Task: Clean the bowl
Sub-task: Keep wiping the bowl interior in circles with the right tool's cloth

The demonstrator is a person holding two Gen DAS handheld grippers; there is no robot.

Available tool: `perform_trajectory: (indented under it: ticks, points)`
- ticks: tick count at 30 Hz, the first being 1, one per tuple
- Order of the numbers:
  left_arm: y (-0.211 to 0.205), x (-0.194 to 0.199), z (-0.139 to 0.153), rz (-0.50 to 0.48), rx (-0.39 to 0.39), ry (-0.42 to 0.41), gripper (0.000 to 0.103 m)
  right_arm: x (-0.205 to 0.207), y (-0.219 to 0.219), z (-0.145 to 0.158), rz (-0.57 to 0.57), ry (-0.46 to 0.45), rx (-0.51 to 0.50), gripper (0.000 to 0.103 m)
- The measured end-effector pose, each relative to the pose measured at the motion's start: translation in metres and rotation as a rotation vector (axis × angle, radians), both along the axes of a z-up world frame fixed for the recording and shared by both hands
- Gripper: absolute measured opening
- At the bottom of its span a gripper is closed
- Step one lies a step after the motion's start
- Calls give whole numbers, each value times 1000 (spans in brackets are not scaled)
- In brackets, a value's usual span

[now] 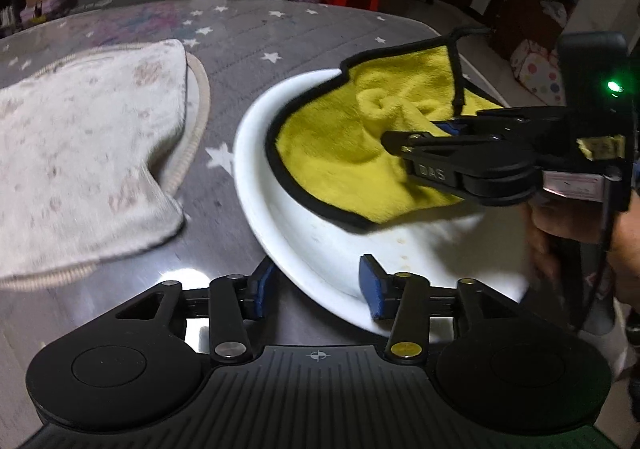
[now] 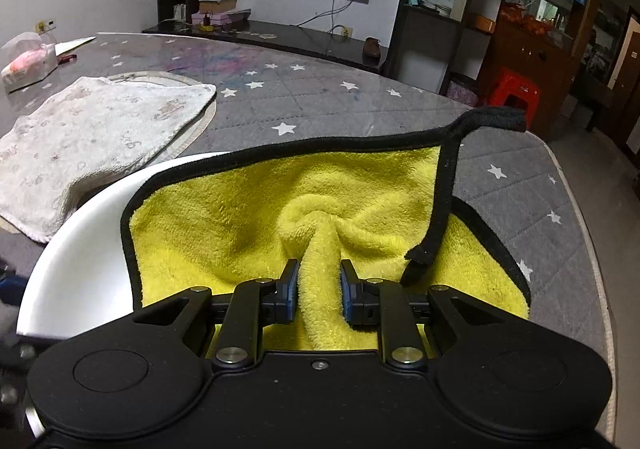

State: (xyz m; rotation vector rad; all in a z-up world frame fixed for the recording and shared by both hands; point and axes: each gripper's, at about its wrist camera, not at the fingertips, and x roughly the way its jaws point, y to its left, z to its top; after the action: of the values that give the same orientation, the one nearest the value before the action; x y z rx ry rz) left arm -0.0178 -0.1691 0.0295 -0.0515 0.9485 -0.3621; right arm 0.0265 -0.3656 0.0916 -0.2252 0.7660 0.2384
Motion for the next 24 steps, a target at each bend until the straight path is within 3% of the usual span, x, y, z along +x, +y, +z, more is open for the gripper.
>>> perform_trajectory:
  ticks: [5,10,24]
  points:
    - [-7,-5,-1,30,-5,4,46,-12,-3,1,10,17,-4,22]
    - [-4,-2,-1,46,-6,5,37,-27,-6,2,24,35,-5,22]
    - [7,27,3,-51,86,-24,28,-66,-15,4,60,88,-9,23]
